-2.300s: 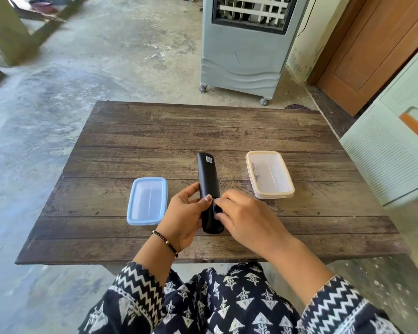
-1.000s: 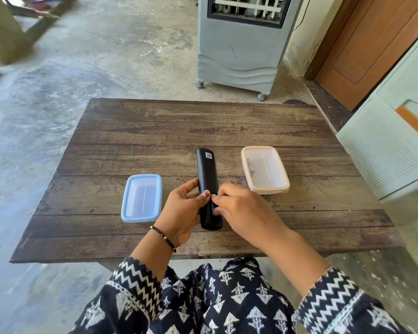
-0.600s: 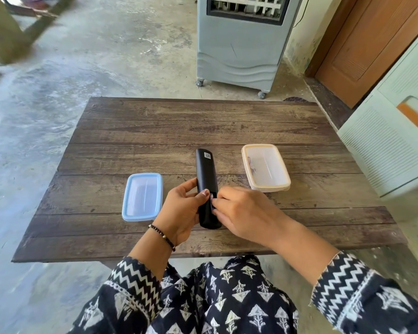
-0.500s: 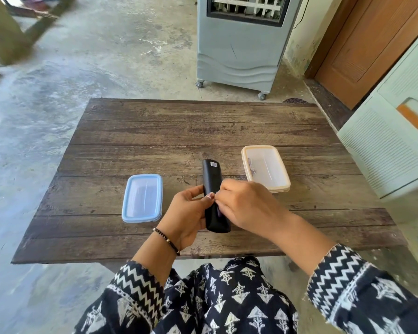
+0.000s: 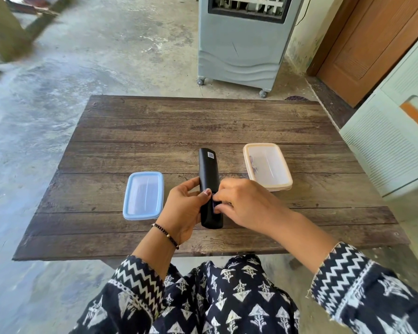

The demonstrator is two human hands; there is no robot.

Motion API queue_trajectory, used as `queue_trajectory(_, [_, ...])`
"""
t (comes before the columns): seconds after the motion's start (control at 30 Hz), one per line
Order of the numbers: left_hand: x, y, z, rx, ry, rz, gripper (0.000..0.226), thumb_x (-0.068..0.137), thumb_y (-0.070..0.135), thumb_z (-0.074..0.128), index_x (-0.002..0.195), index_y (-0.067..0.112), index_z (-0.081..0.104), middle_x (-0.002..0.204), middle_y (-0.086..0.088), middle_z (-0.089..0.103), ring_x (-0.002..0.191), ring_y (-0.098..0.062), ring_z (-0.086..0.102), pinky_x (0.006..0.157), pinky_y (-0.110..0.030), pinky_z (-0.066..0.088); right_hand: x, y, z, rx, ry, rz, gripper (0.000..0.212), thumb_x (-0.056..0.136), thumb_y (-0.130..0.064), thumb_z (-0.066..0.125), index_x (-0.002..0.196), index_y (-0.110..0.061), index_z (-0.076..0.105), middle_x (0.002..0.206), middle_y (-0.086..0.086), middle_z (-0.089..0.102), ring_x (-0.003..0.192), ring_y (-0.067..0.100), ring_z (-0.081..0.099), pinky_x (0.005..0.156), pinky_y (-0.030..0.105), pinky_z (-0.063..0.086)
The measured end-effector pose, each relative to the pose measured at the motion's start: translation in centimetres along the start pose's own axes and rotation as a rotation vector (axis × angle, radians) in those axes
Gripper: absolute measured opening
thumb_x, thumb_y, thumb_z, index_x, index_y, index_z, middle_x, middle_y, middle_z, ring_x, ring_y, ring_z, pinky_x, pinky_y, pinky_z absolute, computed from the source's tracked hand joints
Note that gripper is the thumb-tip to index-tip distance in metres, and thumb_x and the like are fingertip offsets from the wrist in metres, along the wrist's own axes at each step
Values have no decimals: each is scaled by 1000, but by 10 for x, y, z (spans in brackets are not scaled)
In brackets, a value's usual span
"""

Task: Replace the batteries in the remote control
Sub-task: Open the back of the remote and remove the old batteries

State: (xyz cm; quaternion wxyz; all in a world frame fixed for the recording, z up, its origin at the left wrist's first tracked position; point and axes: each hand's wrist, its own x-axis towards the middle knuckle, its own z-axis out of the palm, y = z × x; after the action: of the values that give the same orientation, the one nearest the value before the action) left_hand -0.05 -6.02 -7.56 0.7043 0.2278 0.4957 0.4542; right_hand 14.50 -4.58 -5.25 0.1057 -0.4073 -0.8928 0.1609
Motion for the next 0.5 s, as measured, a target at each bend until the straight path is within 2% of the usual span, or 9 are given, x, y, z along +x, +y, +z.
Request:
queue_trajectory(0.13, [-1,0,-2,-2,11,0,37,88,-5,51,124,3,52,76,-11,70,56,-16,68,53,-31,58,2,-1,-3,-7,-4,-9,19,83,-24,63,91,-8,68,83,8,65,76,25,61,68,36,49])
queue_trajectory(0.27, [-1,-1,-3,7,9,-19,41,88,-5,51,128,4,48,85,-16,67,58,-16,68,56,-32,59,2,-3,-7,-67,-75,-62,12,85,-23,58,79,-13,53,76,14,64,71,30,59,58,33,42])
queue_trajectory(0.37, [-2,-1,-2,24,11,-26,42,88,-3,52,129,4,47,85,-15,68,57,-15,68,51,-29,56,3,-3,-7,-143,-117,-157,14,86,-19,55,88,-6,59,73,19,63,67,34,59,58,37,46])
queue_trajectory(0.5, [-2,2,-2,23,20,-28,38,88,-4,51,125,3,50,73,-11,68,49,-14,65,43,-25,51,6,-5,-5,-185,-111,-242,10,85,-14,56,81,-4,56,68,17,63,61,34,59,54,35,45])
